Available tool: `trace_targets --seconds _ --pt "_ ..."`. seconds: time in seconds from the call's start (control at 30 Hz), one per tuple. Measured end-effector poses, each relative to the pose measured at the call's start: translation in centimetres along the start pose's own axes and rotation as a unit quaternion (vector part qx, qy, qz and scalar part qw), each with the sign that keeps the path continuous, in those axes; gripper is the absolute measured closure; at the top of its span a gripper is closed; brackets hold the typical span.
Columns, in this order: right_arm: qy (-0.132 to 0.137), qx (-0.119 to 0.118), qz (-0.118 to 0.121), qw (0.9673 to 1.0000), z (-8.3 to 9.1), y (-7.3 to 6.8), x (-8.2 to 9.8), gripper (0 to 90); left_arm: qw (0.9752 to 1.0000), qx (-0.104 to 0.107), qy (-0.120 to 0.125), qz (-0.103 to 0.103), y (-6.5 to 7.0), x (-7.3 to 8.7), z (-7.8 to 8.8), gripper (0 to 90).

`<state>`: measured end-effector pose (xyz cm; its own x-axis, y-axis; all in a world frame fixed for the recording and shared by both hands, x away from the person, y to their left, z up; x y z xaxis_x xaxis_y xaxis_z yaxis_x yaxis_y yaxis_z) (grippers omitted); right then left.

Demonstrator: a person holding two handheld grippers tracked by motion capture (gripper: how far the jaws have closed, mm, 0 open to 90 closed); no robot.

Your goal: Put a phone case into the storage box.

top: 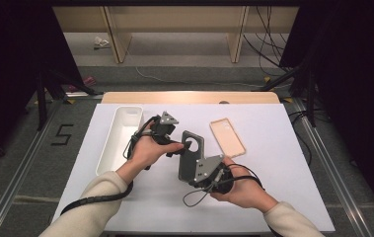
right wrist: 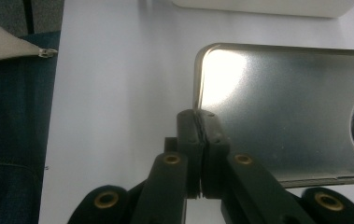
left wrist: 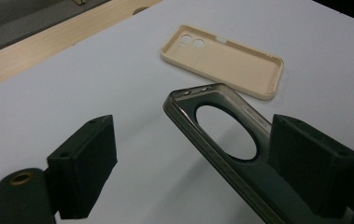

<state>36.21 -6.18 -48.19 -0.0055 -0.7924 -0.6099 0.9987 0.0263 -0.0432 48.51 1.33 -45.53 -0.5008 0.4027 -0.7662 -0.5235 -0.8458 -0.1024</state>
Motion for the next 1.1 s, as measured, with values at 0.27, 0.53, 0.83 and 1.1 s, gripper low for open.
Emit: trace_targets --seconds 0.27,0.53,0.83,1.1 --pt "0.000 0.000 -0.001 1.0000 -0.1 0.1 -0.1 89.3 0.9997 0.000 -0.018 0.016 -0.1 -0.2 -0.4 23.8" --pt "-0.004 0.005 0.000 1.0000 -0.1 0.3 -0.1 89.4 0.9983 0.010 -0.047 0.032 0.2 -0.1 -0.8 34.4" --pt "0.000 0.010 0.009 0.9999 -0.1 0.3 -0.4 89.4 0.9958 0.014 -0.075 0.051 0.3 0.1 -1.5 46.7" --pt "-0.002 0.010 0.022 0.9997 -0.3 0.1 -0.7 89.4 0.9919 0.022 -0.096 0.080 0.2 0.2 -1.7 58.2"
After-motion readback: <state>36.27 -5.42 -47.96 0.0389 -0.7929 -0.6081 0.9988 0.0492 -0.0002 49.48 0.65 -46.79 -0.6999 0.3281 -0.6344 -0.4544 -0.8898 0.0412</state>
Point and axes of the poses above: each handheld gripper's, and its own axes: z roughly backward along the jaws, x roughly out of its underside, y roughly to its right, the point moved 10 cm from there along -z, roughly forward along the jaws, and after that the axes turned 15 degrees about -x, right-handed, at the moved point
